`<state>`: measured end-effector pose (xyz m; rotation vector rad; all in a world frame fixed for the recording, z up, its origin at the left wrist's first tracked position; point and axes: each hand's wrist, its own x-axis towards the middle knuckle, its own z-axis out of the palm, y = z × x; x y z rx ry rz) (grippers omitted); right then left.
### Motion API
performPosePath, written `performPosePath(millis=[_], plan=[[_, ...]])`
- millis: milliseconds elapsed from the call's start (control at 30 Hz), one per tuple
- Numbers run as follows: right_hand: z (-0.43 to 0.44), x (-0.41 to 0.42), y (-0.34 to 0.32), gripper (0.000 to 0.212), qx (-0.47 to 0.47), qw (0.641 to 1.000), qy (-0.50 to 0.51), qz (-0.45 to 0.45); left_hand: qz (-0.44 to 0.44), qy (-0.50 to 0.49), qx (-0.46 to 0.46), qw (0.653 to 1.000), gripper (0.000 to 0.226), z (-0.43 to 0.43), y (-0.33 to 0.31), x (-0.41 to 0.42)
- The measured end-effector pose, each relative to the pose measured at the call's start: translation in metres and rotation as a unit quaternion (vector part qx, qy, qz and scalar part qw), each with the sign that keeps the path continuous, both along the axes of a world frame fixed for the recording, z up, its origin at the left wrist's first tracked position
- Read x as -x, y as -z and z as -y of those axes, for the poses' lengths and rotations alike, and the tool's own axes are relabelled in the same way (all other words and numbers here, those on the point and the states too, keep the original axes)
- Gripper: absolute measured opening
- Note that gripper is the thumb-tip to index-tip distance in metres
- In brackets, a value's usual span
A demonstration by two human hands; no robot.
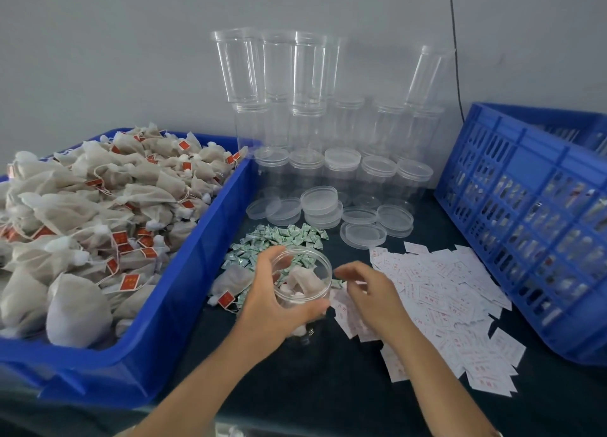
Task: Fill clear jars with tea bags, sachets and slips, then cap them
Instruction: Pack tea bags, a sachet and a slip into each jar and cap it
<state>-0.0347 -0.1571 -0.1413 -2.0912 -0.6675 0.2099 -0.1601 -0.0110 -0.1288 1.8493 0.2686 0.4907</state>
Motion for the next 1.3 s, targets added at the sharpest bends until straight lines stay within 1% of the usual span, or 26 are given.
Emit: performPosePath(millis=[67, 133, 200, 233, 300, 367, 433, 467, 500, 567, 600, 633, 700, 767, 800, 833, 867, 933, 1000, 1033, 1100, 1133, 1167, 1233, 1267, 1300], plan=[[-0.011, -0.014, 0.006, 0.025, 0.054, 0.997, 0.037, 0.047, 0.000, -0.003, 0.022, 1.000, 0.086, 0.001, 0.001, -0.001], [-0.023, -0.021, 0.015, 0.028, 0.151, 0.982, 0.044, 0.107, 0.009, -0.007, 0.042, 0.999, 0.083, 0.002, 0.003, -0.001], [-0.031, -0.020, 0.024, 0.030, 0.233, 0.954, 0.042, 0.182, 0.018, -0.009, 0.052, 0.998, 0.082, 0.003, 0.004, -0.002], [-0.034, -0.019, 0.025, 0.027, 0.242, 0.948, 0.045, 0.204, 0.022, -0.010, 0.057, 0.998, 0.082, 0.004, 0.005, -0.002], [-0.035, -0.018, 0.024, 0.019, 0.229, 0.951, 0.053, 0.199, 0.026, -0.010, 0.067, 0.997, 0.083, 0.004, 0.006, -0.003], [-0.033, -0.017, 0.016, 0.013, 0.175, 0.971, 0.070, 0.146, 0.029, -0.007, 0.075, 0.997, 0.083, 0.004, 0.006, -0.003], [-0.028, -0.015, 0.001, 0.013, 0.072, 0.991, 0.091, 0.072, 0.035, -0.010, 0.078, 0.996, 0.083, 0.005, 0.007, -0.004], [-0.026, -0.012, -0.009, 0.013, 0.010, 0.994, 0.099, 0.054, 0.042, -0.016, 0.081, 0.996, 0.083, 0.006, 0.008, -0.005], [-0.024, -0.006, -0.021, 0.014, -0.057, 0.992, 0.105, 0.047, 0.048, -0.024, 0.087, 0.995, 0.084, 0.008, 0.008, -0.006], [-0.019, 0.007, -0.042, 0.017, -0.184, 0.977, 0.099, 0.041, 0.049, -0.037, 0.103, 0.993, 0.086, 0.015, 0.008, -0.011], [-0.018, 0.014, -0.052, 0.018, -0.220, 0.971, 0.078, 0.047, 0.048, -0.042, 0.107, 0.992, 0.087, 0.019, 0.009, -0.013], [-0.018, 0.022, -0.058, 0.018, -0.224, 0.971, 0.050, 0.071, 0.050, -0.046, 0.105, 0.992, 0.087, 0.023, 0.010, -0.015], [-0.019, 0.033, -0.063, 0.013, -0.155, 0.977, 0.013, 0.145, 0.059, -0.046, 0.094, 0.993, 0.087, 0.029, 0.011, -0.019], [-0.020, 0.035, -0.059, 0.003, -0.048, 0.974, 0.008, 0.222, 0.060, -0.038, 0.095, 0.993, 0.090, 0.032, 0.012, -0.021], [-0.019, 0.033, -0.056, 0.009, 0.003, 0.971, 0.003, 0.239, 0.061, -0.033, 0.100, 0.993, 0.089, 0.032, 0.012, -0.021], [-0.017, 0.031, -0.053, 0.017, 0.033, 0.972, -0.008, 0.231, 0.063, -0.029, 0.105, 0.992, 0.087, 0.032, 0.011, -0.021], [-0.015, 0.029, -0.051, 0.024, 0.037, 0.977, -0.021, 0.210, 0.062, -0.025, 0.106, 0.992, 0.086, 0.031, 0.011, -0.020], [-0.007, 0.025, -0.047, 0.033, -0.001, 0.985, -0.028, 0.172, 0.059, -0.023, 0.094, 0.994, 0.087, 0.030, 0.012, -0.019], [0.004, 0.018, -0.041, 0.031, -0.040, 0.990, 0.012, 0.135, 0.060, -0.022, 0.087, 0.994, 0.088, 0.028, 0.013, -0.019], [0.010, 0.014, -0.036, 0.029, -0.034, 0.992, 0.032, 0.119, 0.061, -0.022, 0.086, 0.994, 0.087, 0.028, 0.013, -0.020], [0.021, 0.011, -0.023, 0.030, 0.040, 0.994, 0.043, 0.097, 0.062, -0.021, 0.086, 0.994, 0.087, 0.027, 0.015, -0.020], [0.026, 0.012, -0.014, 0.035, 0.093, 0.992, 0.031, 0.083, 0.062, -0.019, 0.086, 0.994, 0.088, 0.026, 0.016, -0.020], [0.029, 0.015, -0.003, 0.045, 0.151, 0.986, 0.011, 0.073, 0.063, -0.017, 0.086, 0.994, 0.089, 0.026, 0.016, -0.020], [0.034, 0.023, 0.018, 0.069, 0.261, 0.961, -0.036, 0.084, 0.068, -0.018, 0.085, 0.994, 0.089, 0.026, 0.017, -0.020], [0.035, 0.027, 0.026, 0.073, 0.297, 0.949, -0.049, 0.095, 0.070, -0.018, 0.086, 0.994, 0.089, 0.026, 0.017, -0.020], [0.036, 0.029, 0.032, 0.073, 0.312, 0.943, -0.050, 0.106, 0.071, -0.019, 0.086, 0.994, 0.090, 0.026, 0.017, -0.020]])
